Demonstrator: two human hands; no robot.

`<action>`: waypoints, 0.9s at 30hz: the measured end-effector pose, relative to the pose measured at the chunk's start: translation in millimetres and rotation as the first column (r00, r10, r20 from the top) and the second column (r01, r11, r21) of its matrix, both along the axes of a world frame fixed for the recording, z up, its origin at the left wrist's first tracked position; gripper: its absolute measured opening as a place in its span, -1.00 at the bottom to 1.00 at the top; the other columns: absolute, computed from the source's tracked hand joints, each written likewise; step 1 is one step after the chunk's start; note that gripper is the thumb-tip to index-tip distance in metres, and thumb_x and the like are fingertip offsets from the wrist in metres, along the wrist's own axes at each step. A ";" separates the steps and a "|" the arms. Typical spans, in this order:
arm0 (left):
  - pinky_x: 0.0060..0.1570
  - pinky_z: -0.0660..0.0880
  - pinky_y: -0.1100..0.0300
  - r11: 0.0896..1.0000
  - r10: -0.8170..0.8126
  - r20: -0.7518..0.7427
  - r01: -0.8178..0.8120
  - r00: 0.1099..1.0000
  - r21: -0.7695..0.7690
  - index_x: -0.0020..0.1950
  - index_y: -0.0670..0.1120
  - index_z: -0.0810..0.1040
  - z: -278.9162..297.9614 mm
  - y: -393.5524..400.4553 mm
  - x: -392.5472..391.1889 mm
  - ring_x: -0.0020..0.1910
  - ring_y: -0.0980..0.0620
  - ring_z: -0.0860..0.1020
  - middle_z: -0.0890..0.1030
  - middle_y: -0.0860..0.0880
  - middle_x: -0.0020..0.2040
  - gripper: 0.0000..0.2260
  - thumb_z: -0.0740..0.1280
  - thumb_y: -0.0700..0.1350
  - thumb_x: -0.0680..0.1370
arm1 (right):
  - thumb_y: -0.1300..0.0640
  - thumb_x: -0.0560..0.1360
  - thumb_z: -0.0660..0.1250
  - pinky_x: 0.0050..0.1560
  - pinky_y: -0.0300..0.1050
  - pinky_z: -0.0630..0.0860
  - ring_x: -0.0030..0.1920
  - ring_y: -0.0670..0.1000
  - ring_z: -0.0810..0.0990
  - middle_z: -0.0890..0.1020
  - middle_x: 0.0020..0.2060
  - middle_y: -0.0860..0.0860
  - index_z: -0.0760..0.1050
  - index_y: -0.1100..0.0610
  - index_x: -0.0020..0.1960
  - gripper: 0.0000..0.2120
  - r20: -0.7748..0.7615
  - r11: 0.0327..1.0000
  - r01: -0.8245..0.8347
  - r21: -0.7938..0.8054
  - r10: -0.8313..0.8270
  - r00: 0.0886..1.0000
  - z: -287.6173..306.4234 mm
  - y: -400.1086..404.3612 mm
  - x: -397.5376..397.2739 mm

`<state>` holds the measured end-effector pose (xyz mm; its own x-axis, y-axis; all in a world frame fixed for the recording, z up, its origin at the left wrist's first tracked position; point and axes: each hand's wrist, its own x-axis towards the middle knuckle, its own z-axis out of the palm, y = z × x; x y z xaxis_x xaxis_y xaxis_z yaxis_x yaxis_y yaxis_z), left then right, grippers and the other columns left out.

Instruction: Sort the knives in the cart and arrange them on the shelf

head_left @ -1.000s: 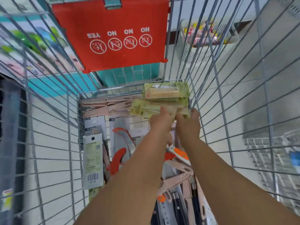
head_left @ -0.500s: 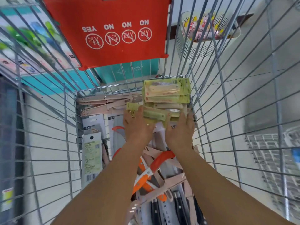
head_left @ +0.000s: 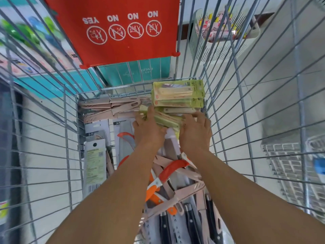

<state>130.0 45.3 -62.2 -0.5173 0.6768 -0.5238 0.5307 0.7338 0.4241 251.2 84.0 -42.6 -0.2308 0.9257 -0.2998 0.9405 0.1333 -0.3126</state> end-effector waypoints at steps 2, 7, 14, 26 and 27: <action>0.45 0.03 -0.05 0.999 0.038 0.024 -0.037 0.999 -0.012 0.56 0.11 -0.16 -2.2 -1.6 -2.6 0.53 -0.21 -0.07 -0.13 -0.19 0.56 -0.17 0.37 0.06 0.51 | 0.20 0.50 0.26 0.33 0.00 0.23 0.33 0.18 0.24 0.33 0.32 0.12 0.38 0.01 0.33 -0.59 0.032 1.000 -0.005 0.022 0.004 0.999 -0.9 2.9 -1.1; 0.32 0.25 -0.04 0.992 0.125 -0.101 -0.125 0.987 0.009 0.55 0.05 -0.03 0.0 -2.7 -9.0 0.37 -0.23 0.24 0.22 -0.16 0.44 -0.17 0.42 0.05 0.44 | 0.36 0.46 0.20 0.19 -0.10 0.27 0.21 0.14 0.35 0.47 0.15 0.08 0.47 0.05 0.19 -0.63 -0.003 0.999 -0.035 -0.031 0.035 0.999 -3.5 4.9 0.4; -0.06 0.48 0.09 0.891 0.325 0.260 -0.387 0.909 0.237 0.07 -0.14 0.58 11.6 -14.8 -43.4 -0.10 -0.05 0.55 0.61 -0.09 -0.04 -0.86 0.32 -0.20 0.53 | 0.31 0.50 0.22 0.19 -0.08 0.35 0.21 0.17 0.41 0.41 0.20 0.15 0.46 0.10 0.22 -0.68 -0.281 0.989 0.135 0.064 -0.112 0.953 -3.5 -1.9 1.9; 0.20 0.44 0.06 0.902 0.147 0.281 -0.245 0.948 0.355 0.46 -0.03 0.15 18.9 16.1 8.7 0.24 -0.05 0.41 0.32 -0.12 0.36 -0.35 0.29 -0.36 0.44 | 0.26 0.52 0.17 0.53 0.00 -0.07 0.54 0.07 -0.15 -0.11 0.55 0.02 -0.05 0.04 0.56 -0.30 0.031 0.991 -0.116 -0.072 0.118 0.993 4.3 -2.1 -5.7; 0.34 0.32 0.03 0.941 0.001 0.114 -0.040 0.993 0.337 0.50 -0.01 0.11 16.4 13.9 14.3 0.39 -0.07 0.27 0.17 -0.11 0.47 -0.32 0.26 -0.37 0.45 | 0.24 0.52 0.15 0.52 0.02 -0.11 0.54 0.06 -0.21 -0.18 0.55 0.01 -0.14 0.02 0.56 -0.28 0.077 0.983 -0.151 -0.101 0.159 0.984 2.7 -1.5 -3.8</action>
